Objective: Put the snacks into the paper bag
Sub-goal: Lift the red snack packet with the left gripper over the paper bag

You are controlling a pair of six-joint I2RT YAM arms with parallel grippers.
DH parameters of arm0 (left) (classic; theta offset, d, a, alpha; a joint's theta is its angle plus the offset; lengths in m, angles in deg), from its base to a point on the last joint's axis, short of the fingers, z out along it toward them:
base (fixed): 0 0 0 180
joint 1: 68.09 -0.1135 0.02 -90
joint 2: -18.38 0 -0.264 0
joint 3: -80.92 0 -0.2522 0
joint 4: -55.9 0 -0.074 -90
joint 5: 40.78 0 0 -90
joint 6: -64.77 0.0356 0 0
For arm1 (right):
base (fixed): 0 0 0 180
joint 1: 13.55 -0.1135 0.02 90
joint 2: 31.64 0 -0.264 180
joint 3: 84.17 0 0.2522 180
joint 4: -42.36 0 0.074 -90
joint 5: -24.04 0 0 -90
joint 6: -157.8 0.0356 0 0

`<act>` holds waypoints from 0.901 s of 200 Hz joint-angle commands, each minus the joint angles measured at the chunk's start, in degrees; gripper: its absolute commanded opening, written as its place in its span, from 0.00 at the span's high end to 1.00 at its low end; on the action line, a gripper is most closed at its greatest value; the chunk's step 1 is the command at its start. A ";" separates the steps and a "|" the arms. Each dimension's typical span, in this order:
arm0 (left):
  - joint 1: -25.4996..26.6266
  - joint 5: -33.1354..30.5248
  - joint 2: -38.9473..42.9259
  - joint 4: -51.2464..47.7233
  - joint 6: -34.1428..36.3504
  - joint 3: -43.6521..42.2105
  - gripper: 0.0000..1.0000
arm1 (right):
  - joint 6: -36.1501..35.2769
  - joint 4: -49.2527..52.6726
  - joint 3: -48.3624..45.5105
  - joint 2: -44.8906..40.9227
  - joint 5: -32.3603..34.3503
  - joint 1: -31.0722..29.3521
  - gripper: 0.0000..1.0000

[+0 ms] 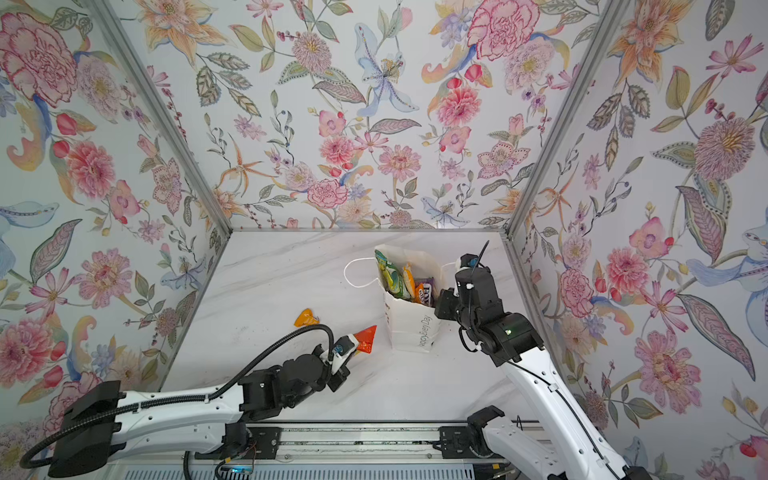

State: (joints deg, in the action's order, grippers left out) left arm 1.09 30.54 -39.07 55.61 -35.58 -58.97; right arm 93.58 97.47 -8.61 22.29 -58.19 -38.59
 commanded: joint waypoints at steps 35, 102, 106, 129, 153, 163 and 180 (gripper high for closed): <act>-5.94 0.88 8.36 0.68 1.39 3.43 1.00 | -0.66 -1.35 -0.10 -1.00 -0.12 0.38 1.00; -10.94 6.60 6.28 3.01 4.78 14.13 1.00 | -0.49 -1.34 0.33 -0.52 -0.74 0.31 1.00; -10.91 6.78 5.61 2.74 5.34 15.32 1.00 | -0.51 -1.35 0.32 -0.66 -0.77 0.28 1.00; -10.91 6.85 1.90 0.69 8.07 21.35 1.00 | -0.55 -1.35 -0.14 -1.63 0.00 0.31 1.00; -10.91 7.73 -3.45 -1.91 8.61 28.02 1.00 | -0.60 -1.35 -0.54 -2.07 0.00 0.38 1.00; -10.83 9.10 -6.03 -3.88 7.78 31.58 1.00 | -0.51 -1.35 -0.60 -2.12 -0.04 0.37 1.00; -10.92 11.94 -9.95 -5.85 6.74 36.36 1.00 | -0.34 -1.31 -0.42 -2.17 -0.29 0.37 1.00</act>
State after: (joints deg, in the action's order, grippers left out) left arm -9.33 38.21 -45.04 53.49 -28.87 -28.48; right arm 93.58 97.47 -9.05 21.59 -58.63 -38.54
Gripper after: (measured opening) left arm 0.071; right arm 0.047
